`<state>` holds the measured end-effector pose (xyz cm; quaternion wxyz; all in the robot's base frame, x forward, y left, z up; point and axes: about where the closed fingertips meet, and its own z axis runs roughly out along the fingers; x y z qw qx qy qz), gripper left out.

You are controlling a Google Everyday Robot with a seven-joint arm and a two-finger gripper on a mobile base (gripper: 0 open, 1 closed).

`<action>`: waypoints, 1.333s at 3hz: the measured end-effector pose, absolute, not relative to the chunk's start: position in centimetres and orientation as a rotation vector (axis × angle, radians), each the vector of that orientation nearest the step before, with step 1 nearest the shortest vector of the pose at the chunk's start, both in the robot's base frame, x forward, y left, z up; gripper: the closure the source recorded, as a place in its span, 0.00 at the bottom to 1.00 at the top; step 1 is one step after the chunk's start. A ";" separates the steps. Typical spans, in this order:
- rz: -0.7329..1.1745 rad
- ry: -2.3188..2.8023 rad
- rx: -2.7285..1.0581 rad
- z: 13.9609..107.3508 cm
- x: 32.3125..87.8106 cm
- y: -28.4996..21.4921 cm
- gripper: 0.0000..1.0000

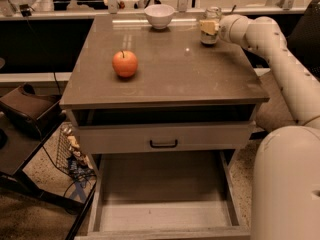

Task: Place 7up can into middle drawer

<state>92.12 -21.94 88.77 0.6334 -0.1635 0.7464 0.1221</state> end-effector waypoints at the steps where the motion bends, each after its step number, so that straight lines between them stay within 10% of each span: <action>1: 0.294 1.665 -0.387 91.3 90.8 -22.8 1.00; 4: 0.621 1.621 -0.560 93.0 69.2 -23.3 1.00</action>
Offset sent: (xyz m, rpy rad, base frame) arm -0.1709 -0.0756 0.0728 0.1604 -0.1329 0.1154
